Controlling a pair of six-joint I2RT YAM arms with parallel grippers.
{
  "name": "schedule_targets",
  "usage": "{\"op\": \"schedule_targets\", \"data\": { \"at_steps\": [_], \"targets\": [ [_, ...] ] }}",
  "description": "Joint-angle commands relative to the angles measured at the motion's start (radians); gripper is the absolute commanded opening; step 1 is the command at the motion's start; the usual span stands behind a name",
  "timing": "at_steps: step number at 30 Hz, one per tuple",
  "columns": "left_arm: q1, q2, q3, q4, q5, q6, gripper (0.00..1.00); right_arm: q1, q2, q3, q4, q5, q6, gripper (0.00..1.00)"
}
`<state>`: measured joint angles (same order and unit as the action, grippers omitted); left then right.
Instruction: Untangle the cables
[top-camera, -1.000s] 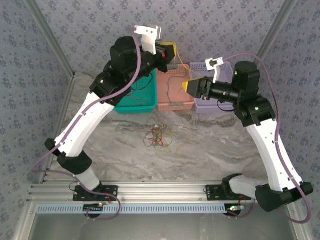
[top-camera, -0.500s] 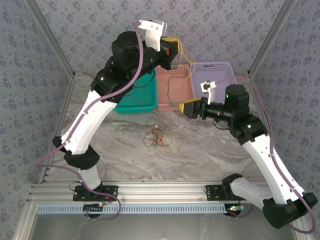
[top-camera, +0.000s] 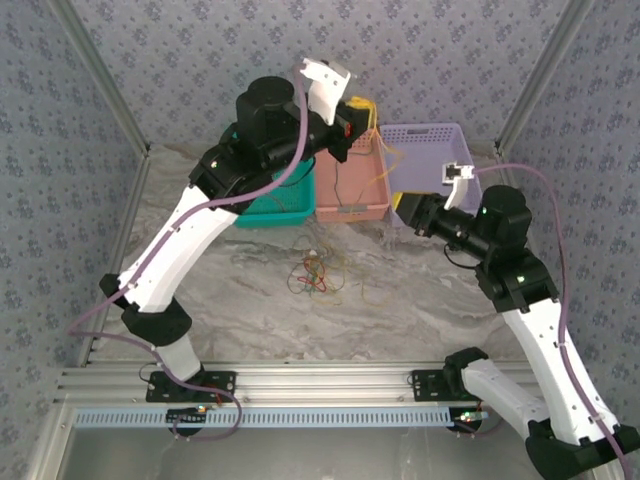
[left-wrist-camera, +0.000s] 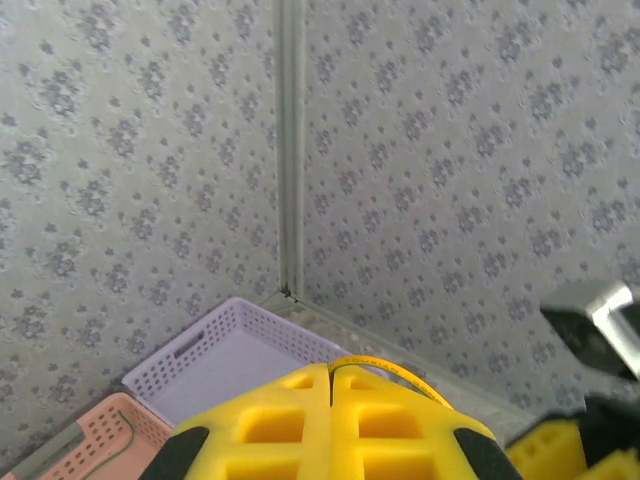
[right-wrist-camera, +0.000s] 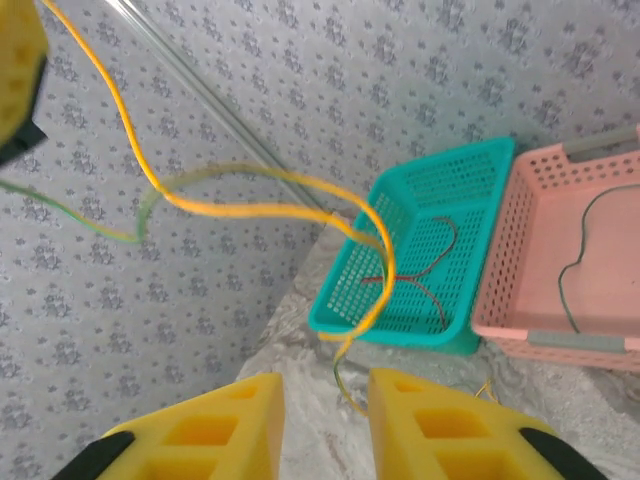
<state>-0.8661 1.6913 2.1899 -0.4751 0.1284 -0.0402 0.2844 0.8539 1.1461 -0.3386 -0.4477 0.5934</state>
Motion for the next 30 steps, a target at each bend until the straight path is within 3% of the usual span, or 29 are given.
{"op": "schedule_targets", "data": {
  "at_steps": [1,9,14,23,30],
  "targets": [
    [-0.003,-0.074,-0.028,0.076,0.097,0.056,0.00,-0.022,0.011,0.085,0.025,-0.005,0.050,0.32],
    [0.000,-0.117,-0.093,0.035,0.189,0.146,0.00,-0.085,0.091,0.235,-0.057,-0.196,-0.032,0.52],
    [0.018,-0.105,-0.091,0.026,0.163,0.084,0.00,-0.079,0.100,0.229,-0.051,-0.248,0.024,0.43],
    [0.021,-0.060,-0.078,0.015,0.015,-0.053,0.00,0.109,-0.037,0.055,0.037,-0.011,0.256,0.37],
    [0.009,-0.067,-0.105,0.036,-0.004,-0.092,0.00,0.266,-0.022,-0.063,0.273,0.185,0.487,0.52]
  ]
}}
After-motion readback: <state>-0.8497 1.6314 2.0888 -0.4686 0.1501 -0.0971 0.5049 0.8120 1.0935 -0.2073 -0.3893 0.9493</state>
